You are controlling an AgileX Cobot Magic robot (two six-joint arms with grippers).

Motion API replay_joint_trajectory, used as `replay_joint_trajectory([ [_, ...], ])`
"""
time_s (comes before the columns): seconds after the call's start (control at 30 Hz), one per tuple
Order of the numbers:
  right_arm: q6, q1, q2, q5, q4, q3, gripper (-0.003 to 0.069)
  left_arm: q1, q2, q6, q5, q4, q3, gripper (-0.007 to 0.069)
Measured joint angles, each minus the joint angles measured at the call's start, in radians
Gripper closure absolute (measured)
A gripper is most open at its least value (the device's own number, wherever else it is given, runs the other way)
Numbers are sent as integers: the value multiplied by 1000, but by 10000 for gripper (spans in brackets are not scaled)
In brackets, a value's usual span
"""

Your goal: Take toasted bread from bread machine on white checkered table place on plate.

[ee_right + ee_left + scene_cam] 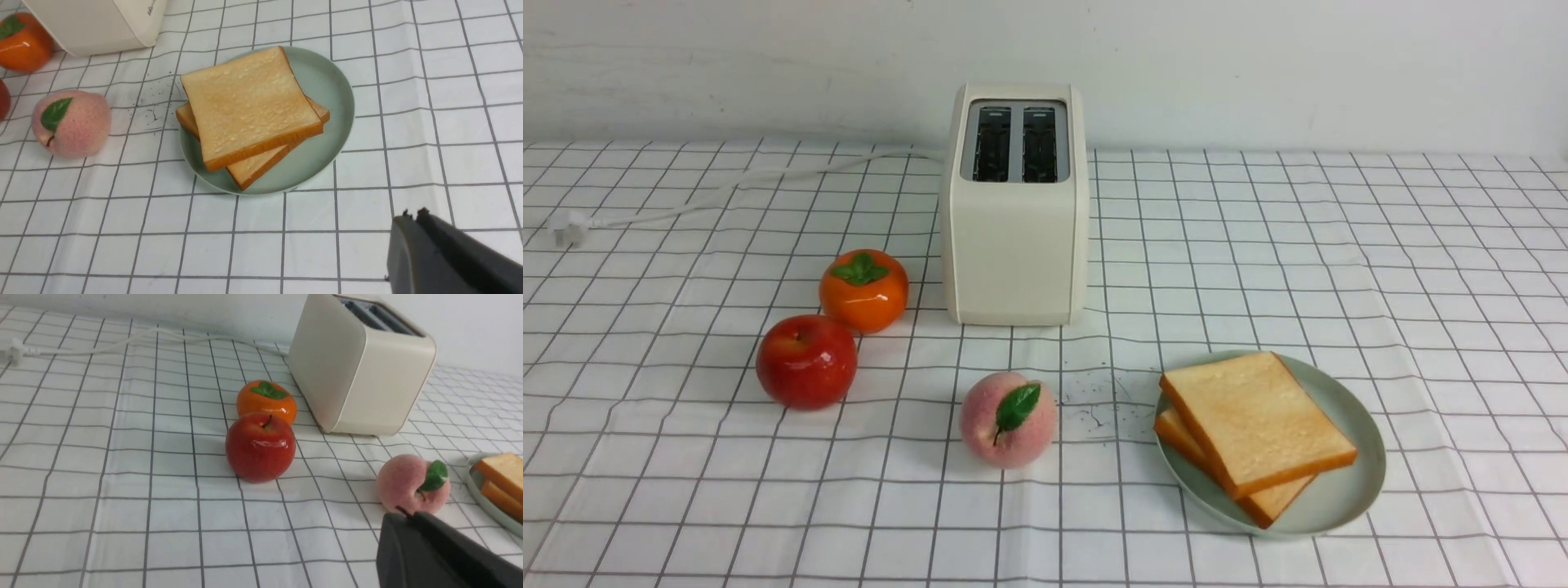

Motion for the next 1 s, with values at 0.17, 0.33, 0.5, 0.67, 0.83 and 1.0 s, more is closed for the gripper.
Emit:
replay_joint_trajectory([
  [0.17,0,0,-1,13,0,1,649,0,0,-2,0,0,18,620],
  [0.33,1,38,0,30,1,1,645,0,0,-2,-1,0,20,615],
  [0.5,1,55,-19,-41,-96,14,643,0,0,-2,-3,0,20,606],
  [0.67,32,141,-109,-265,-256,172,664,0,0,-2,-3,0,20,603],
  [0.83,203,212,-293,-441,-437,384,679,0,0,-2,-3,0,20,603],
  [1.0,458,217,-473,-398,-624,504,679,0,0,-2,-3,0,20,599],
])
